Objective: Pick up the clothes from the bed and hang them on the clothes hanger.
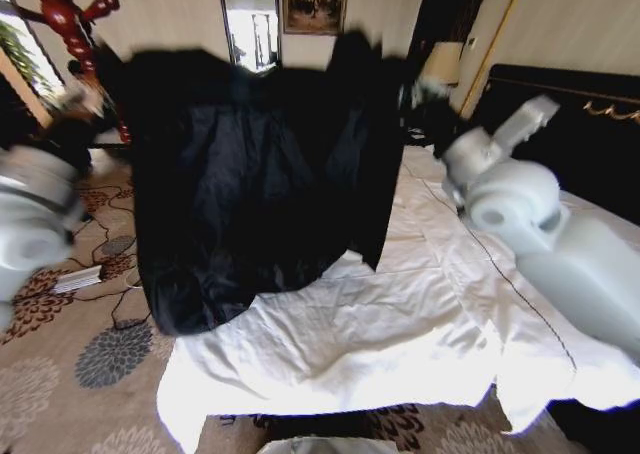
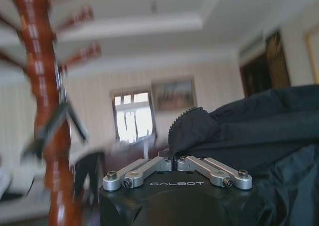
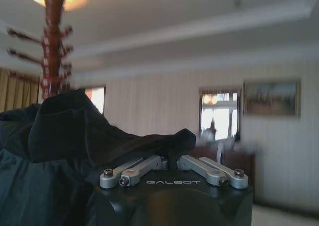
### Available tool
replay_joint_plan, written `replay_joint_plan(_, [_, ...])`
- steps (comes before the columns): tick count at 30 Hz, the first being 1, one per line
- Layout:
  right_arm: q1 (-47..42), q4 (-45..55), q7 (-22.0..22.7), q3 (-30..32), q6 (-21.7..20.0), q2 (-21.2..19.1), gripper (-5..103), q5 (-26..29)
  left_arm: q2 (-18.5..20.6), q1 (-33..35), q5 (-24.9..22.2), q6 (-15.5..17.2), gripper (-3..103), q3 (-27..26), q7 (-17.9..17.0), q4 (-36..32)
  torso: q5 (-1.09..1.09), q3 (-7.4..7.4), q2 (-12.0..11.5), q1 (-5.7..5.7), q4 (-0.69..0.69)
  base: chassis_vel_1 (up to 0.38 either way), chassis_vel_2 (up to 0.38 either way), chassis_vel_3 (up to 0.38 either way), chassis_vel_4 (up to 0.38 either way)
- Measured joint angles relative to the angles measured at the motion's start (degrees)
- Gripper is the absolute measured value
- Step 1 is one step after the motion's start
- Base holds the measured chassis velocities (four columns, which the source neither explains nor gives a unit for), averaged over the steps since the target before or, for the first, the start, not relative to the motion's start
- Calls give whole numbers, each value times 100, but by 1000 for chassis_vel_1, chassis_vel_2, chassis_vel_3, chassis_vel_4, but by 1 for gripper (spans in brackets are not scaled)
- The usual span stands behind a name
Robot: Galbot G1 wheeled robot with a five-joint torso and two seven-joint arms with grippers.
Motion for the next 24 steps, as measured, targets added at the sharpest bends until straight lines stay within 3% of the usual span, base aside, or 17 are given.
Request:
replay_joint_plan(1, [0,0,0,0,0,0,0,0,0,0,0,0,0,0,0,0,0,0,0,0,0,0,0,0,0])
replay_joint_plan(3, [-360,-5,13,-5,-665,-35,0,503,-55,508,244,258,0,49,-32,21,-2,2,-1,1,5,0,0,0,0])
replay_joint_plan(5, [-650,52,84,-7,-963,8,0,687,-203,804,394,335,0,62,-28,-34,-4,1,-1,2,6,0,0,0,0])
replay_joint_plan(12, [-801,146,137,5,-1040,57,0,841,-292,1251,323,413,0,-50,-65,-313,-1,1,0,1,3,0,0,0,0])
replay_joint_plan(16, [-890,275,407,41,-1309,20,0,1160,-354,1593,298,636,0,-87,-219,-570,-1,1,0,1,2,0,0,0,0])
replay_joint_plan(18, [-954,298,165,108,-1116,17,0,1013,-421,1799,508,536,0,-145,-100,-697,-1,1,0,1,1,0,0,0,0])
replay_joint_plan(19, [-990,304,-245,183,-840,12,0,821,-504,1927,723,360,0,-233,41,-825,-1,1,-1,1,2,0,0,0,0])
replay_joint_plan(20, [-990,304,-245,183,-840,12,0,821,-504,1927,723,360,0,-233,41,-825,-1,1,-1,1,2,0,0,0,0])
replay_joint_plan(22, [-1021,400,-1058,324,-93,-23,0,401,-673,2221,872,11,0,-599,342,-1204,-2,1,-1,2,3,0,0,0,0])
replay_joint_plan(24, [-1021,440,-1196,347,97,-32,0,324,-708,2302,882,-69,0,-717,413,-1307,-2,1,0,2,2,0,0,0,0])
